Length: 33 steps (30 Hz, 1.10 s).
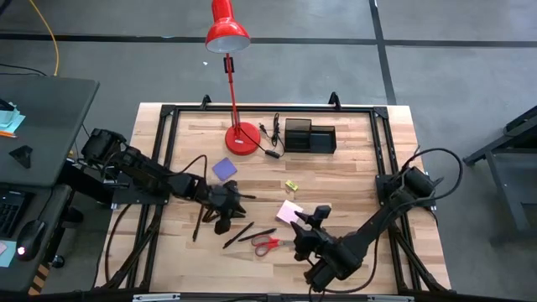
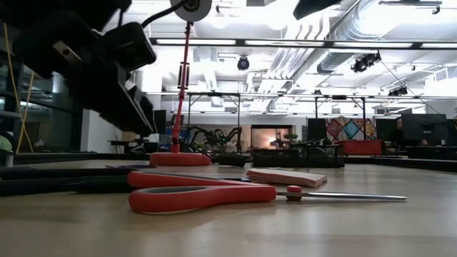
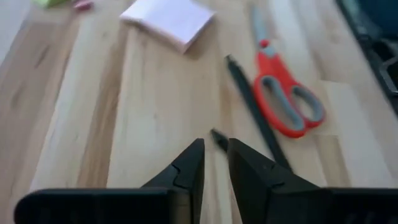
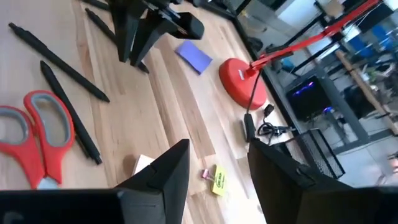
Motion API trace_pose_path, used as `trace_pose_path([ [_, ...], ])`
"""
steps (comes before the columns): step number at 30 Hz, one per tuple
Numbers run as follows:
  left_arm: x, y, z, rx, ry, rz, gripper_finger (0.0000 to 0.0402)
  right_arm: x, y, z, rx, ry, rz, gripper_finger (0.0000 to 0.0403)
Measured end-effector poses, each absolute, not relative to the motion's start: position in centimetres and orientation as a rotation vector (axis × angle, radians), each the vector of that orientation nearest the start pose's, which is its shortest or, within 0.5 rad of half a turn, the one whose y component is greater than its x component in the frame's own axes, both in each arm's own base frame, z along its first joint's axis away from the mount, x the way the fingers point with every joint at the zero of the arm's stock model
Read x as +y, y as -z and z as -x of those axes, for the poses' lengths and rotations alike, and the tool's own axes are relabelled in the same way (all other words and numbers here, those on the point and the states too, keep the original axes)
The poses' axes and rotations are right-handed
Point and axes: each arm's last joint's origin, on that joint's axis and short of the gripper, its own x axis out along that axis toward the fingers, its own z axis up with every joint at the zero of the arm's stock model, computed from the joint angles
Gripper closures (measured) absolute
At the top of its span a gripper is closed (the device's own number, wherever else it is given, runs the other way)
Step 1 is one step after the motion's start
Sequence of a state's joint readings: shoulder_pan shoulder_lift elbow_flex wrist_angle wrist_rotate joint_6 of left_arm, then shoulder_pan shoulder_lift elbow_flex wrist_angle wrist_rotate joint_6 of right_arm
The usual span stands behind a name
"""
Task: Pick and place office supplies into organizer
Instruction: Put the black pen into the black desk organizer
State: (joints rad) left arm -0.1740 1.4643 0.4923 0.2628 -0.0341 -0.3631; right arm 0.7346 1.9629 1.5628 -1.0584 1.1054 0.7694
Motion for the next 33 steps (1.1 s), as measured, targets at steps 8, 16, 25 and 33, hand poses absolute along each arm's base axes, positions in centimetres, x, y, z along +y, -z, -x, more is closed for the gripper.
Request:
trace_pose_path([
  [8, -6.0, -12.9, -24.0, 0.765, -0.108, 0.247, 0.0332, 22.3, -19.5, -28.8, 0.694, 0.633, 0.432, 0.0253],
  [16, -5.9, -12.1, -22.8, 0.816, -0.333, 0.188, 0.0332, 21.7, -17.7, -28.3, 0.704, 0.637, 0.431, 0.026],
  [25, -6.1, -12.4, -23.2, 0.777, -0.313, 0.235, 0.0336, 22.7, -16.3, -29.1, 0.675, 0.533, 0.364, 0.026],
  [33, -6.3, -13.0, -23.8, 0.701, -0.26, 0.236, 0.0334, 22.7, -13.6, -31.3, 0.649, 0.155, 0.287, 0.0263],
])
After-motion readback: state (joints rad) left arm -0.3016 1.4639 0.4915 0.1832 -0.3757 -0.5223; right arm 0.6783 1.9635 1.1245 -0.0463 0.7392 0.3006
